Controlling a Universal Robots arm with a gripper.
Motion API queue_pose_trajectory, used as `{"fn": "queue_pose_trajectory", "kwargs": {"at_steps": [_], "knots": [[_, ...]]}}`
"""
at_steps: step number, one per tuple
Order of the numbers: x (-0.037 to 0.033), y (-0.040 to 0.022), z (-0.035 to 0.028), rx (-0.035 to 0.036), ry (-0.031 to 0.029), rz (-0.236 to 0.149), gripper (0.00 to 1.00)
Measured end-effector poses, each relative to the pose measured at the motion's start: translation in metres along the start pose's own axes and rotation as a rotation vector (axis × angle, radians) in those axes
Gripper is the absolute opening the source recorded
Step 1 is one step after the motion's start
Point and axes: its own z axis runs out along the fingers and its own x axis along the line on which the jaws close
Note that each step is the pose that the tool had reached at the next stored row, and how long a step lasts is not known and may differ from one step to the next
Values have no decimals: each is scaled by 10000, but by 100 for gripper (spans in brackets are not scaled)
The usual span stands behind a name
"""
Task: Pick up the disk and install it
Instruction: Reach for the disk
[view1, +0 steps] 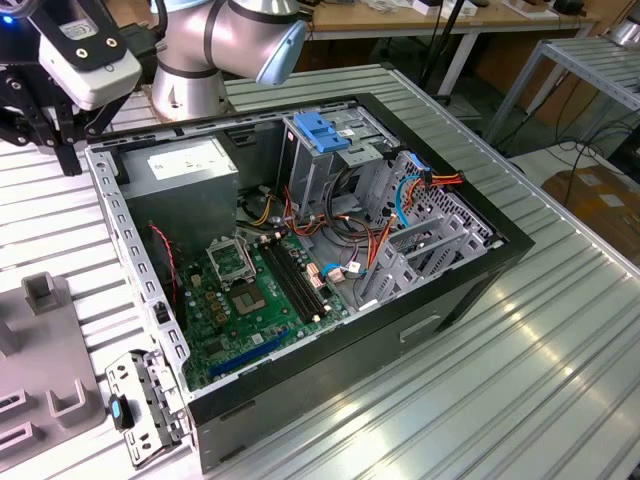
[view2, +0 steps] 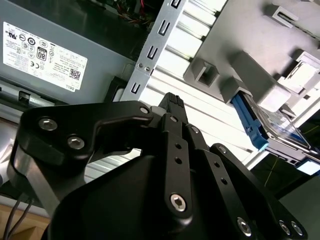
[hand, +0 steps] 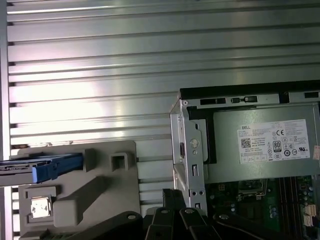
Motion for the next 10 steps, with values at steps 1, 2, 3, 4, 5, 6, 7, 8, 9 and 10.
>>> {"fn": "queue_pose_trajectory", "kwargs": {"at_steps": [1,2,3,4,5,6,7,8,9,10], "knots": [[12,-1,0,0,1,0,11],[20,-2,0,0,1,0,11],[28,-2,1,0,2,0,11],[36,-3,1,0,3,0,11],[45,-4,1,0,4,0,11],[56,-4,1,0,5,0,11],[64,-5,1,1,7,0,11],[75,-6,1,1,8,1,11],[81,-6,1,1,8,0,11],[91,-7,1,1,10,1,11]]}}
